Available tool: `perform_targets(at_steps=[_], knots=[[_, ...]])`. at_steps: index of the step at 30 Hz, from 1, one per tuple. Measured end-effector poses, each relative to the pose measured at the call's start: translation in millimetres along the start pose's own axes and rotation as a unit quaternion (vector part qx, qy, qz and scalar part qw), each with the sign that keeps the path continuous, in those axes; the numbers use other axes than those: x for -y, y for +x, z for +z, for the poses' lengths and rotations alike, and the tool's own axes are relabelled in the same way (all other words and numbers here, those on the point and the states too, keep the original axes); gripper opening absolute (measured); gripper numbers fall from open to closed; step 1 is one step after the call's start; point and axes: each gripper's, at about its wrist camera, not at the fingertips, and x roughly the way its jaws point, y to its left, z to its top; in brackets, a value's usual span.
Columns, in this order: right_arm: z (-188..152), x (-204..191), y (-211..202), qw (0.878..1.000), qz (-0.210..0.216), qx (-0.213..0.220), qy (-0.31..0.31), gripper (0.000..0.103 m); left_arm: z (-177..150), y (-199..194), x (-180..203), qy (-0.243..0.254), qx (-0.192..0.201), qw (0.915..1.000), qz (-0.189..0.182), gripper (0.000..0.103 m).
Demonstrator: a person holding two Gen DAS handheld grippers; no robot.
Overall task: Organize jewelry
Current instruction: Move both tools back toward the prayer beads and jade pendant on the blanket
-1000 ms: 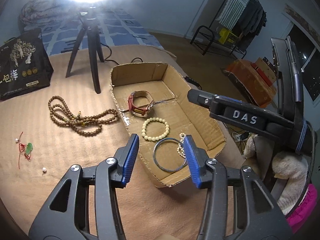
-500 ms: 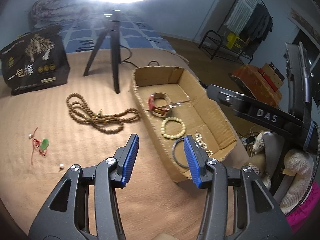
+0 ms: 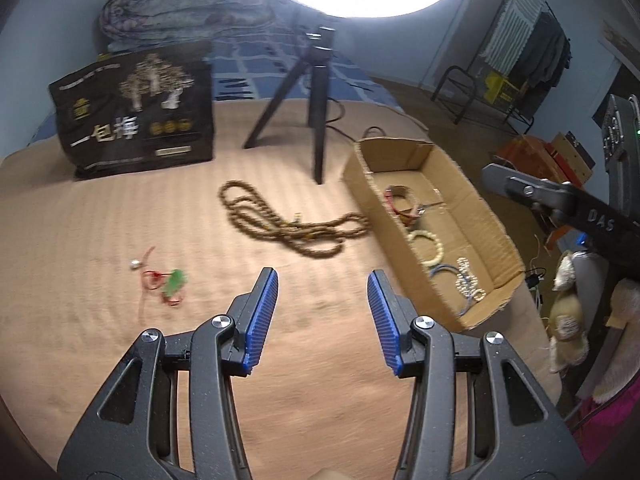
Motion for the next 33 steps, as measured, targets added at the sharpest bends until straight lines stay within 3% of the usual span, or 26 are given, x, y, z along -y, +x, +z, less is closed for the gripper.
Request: perform_targets(at_steps=[16, 24, 29, 31, 33], knots=[[4.1, -50.5, 25.1, 0.998, 0.041, -0.023, -0.047, 0.097, -17.0, -9.6, -93.1, -0.059, -0.017, 0.9978, 0.024, 0.047], [3.6, -69.6, 43.8, 0.995, 0.050, -0.036, -0.074, 0.097, -25.0, -5.6, -103.1, -0.045, -0.024, 0.9984, 0.026, 0.047], [2.6, -88.4, 64.6, 0.991, 0.054, -0.065, -0.108, 0.097, -32.0, 7.7, -101.7, -0.027, -0.040, 0.9984, 0.030, 0.047], [2.5, -96.2, 73.8, 0.988, 0.053, -0.078, -0.122, 0.097, -32.7, 13.8, -103.9, -0.028, -0.046, 0.9981, 0.029, 0.040], [3.1, -102.4, 83.2, 0.986, 0.055, -0.092, -0.130, 0.097, -32.7, 20.4, -106.8, -0.035, -0.052, 0.9977, 0.026, 0.039]])
